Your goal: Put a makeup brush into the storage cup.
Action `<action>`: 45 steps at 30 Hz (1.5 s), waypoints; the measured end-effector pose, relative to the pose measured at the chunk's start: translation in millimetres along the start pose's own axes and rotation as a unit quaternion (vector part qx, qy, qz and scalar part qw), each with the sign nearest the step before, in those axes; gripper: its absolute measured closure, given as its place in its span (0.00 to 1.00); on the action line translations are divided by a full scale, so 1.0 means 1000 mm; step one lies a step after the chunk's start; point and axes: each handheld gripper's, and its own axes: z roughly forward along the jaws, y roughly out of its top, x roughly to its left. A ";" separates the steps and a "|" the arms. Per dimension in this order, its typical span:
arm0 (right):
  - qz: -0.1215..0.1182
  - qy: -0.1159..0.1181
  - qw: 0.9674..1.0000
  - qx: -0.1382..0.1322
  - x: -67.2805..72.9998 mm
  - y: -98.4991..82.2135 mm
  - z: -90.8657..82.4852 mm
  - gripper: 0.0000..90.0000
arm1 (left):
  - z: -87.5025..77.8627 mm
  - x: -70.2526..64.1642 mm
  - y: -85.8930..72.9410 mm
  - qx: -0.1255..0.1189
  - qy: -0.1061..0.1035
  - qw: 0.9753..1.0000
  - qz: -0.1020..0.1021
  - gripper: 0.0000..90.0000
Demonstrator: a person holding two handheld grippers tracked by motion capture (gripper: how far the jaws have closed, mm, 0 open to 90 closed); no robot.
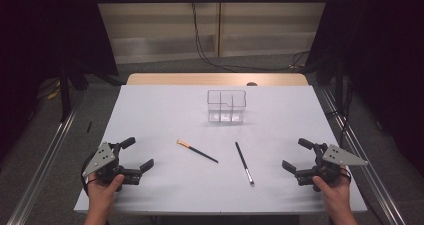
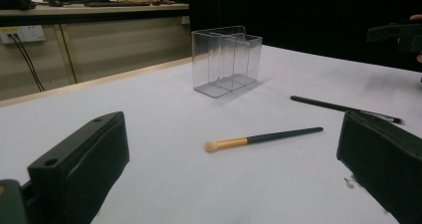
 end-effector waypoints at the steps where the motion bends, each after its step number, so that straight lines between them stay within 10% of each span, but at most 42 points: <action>1: 0.000 0.000 1.000 0.000 0.000 0.000 0.000 0.00 | 0.000 0.000 0.000 0.000 0.000 1.000 -0.002 0.00; 45: -0.004 0.003 1.000 0.000 0.000 0.000 0.001 0.00 | 0.031 -0.008 0.018 0.026 0.023 0.999 -0.010 0.00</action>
